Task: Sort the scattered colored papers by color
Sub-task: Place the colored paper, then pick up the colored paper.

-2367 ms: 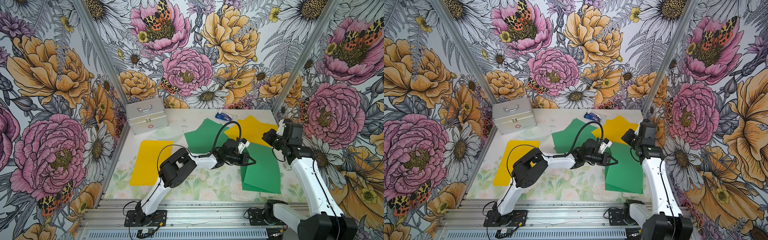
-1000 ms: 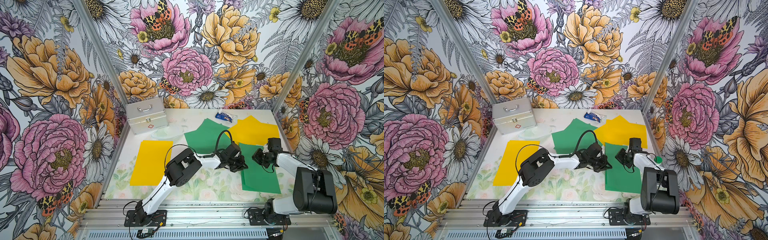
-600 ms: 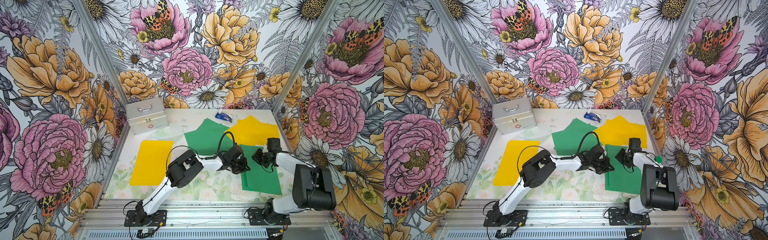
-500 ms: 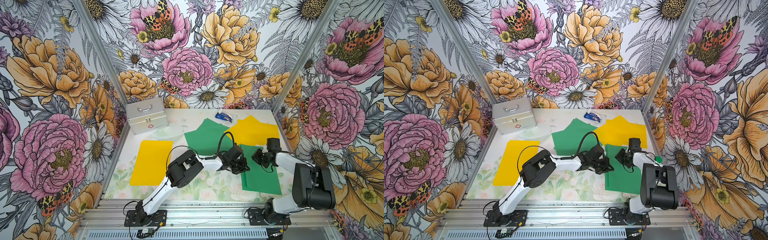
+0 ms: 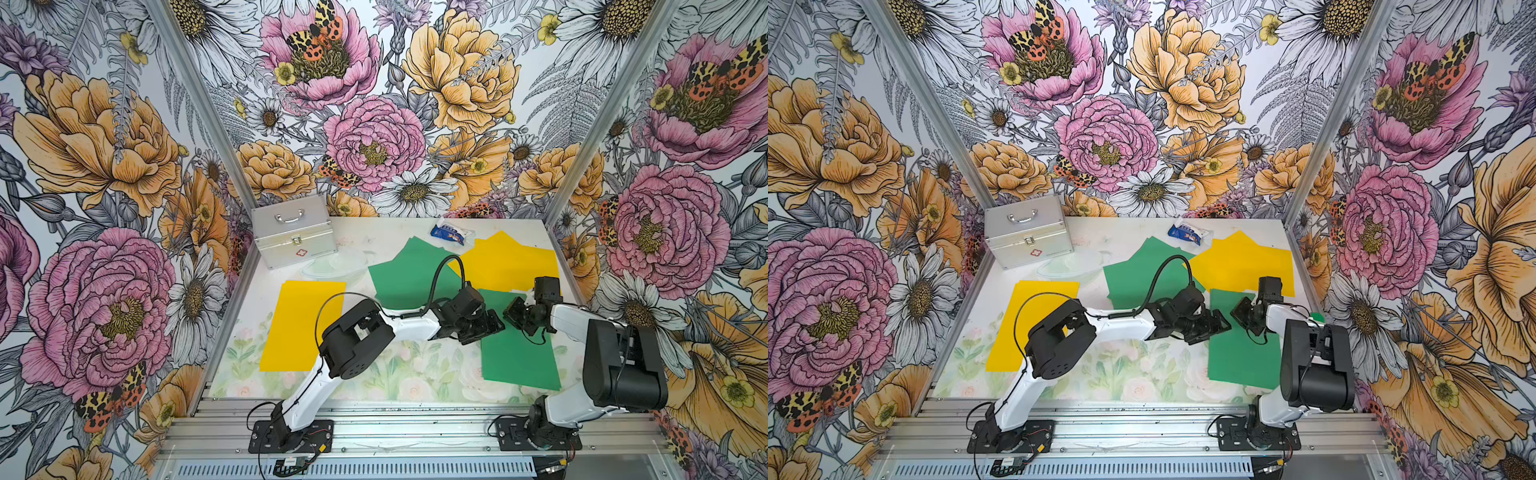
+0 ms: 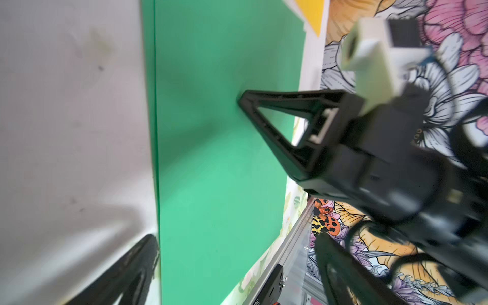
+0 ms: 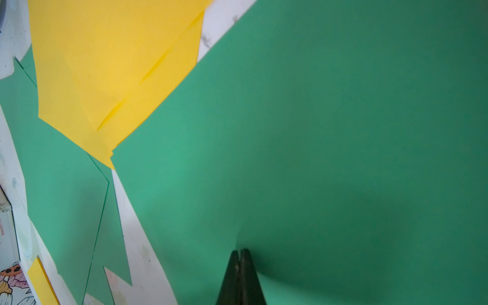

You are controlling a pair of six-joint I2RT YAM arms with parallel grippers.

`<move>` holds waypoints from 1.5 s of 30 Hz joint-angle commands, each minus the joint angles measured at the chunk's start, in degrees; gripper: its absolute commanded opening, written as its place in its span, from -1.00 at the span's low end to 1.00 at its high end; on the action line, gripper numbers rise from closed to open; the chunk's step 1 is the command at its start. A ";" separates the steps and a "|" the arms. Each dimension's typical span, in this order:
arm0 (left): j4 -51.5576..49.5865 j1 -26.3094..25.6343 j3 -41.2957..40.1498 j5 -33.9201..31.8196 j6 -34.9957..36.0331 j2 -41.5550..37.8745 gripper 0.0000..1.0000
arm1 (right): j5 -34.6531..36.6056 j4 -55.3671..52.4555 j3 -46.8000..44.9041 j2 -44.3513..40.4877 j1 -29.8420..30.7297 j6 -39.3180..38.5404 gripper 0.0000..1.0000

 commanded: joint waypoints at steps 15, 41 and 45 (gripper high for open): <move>-11.58 22.06 -13.76 -19.25 19.28 -21.43 0.97 | 1.46 -0.01 9.24 -3.76 4.80 -0.53 -0.54; -11.62 42.21 2.34 -5.43 27.24 1.04 0.97 | -6.07 0.26 29.61 22.99 16.97 1.98 0.58; -11.13 42.58 4.31 -3.45 28.05 3.32 0.97 | -6.15 0.27 29.13 24.12 17.51 3.10 0.67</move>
